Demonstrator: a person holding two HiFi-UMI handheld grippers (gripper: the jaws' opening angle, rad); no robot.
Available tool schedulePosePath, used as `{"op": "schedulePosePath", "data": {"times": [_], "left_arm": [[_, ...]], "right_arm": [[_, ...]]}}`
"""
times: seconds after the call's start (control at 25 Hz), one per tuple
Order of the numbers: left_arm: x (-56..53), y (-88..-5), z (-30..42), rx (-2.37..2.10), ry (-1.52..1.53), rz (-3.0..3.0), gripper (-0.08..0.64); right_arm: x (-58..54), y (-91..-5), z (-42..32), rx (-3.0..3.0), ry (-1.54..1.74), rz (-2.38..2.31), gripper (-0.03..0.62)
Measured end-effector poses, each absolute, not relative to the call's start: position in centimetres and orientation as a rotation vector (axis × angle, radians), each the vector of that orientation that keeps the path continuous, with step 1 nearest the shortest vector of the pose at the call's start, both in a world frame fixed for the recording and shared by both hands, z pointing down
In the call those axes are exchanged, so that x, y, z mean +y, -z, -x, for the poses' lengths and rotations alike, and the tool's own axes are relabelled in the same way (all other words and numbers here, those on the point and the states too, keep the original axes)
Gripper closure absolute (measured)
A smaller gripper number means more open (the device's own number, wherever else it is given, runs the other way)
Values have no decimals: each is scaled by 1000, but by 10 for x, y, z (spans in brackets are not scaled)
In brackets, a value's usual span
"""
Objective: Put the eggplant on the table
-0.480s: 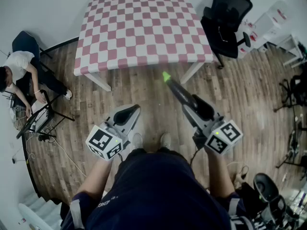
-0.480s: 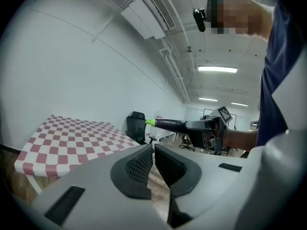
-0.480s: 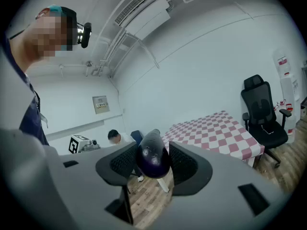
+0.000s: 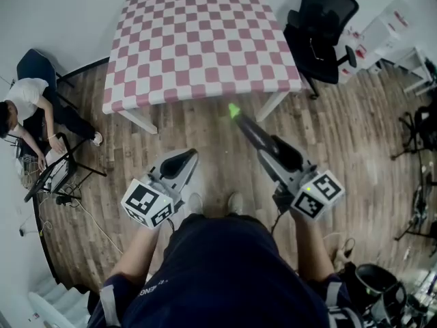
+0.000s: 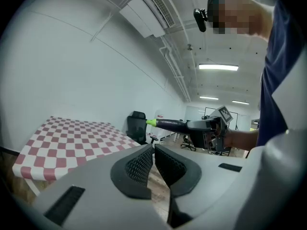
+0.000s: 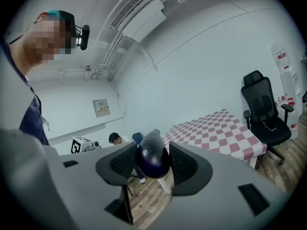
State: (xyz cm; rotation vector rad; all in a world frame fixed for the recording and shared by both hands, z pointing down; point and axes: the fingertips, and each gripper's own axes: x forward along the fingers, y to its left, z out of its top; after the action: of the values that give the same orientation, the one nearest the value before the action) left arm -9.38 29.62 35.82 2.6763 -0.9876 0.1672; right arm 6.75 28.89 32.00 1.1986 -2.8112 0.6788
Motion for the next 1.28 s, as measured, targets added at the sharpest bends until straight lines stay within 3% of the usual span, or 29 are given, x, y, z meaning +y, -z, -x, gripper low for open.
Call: {"op": "schedulePosePath", "data": {"times": [0.68, 1.28], "left_arm": [[264, -362, -12, -1055, -182, -2662, 523], [171, -386, 3, -1041, -178, -2631, 523]], "right_arm": [[239, -346, -195, -2779, -765, -1235, 373], [151, -368, -180, -2747, -795, -1229, 373]]}}
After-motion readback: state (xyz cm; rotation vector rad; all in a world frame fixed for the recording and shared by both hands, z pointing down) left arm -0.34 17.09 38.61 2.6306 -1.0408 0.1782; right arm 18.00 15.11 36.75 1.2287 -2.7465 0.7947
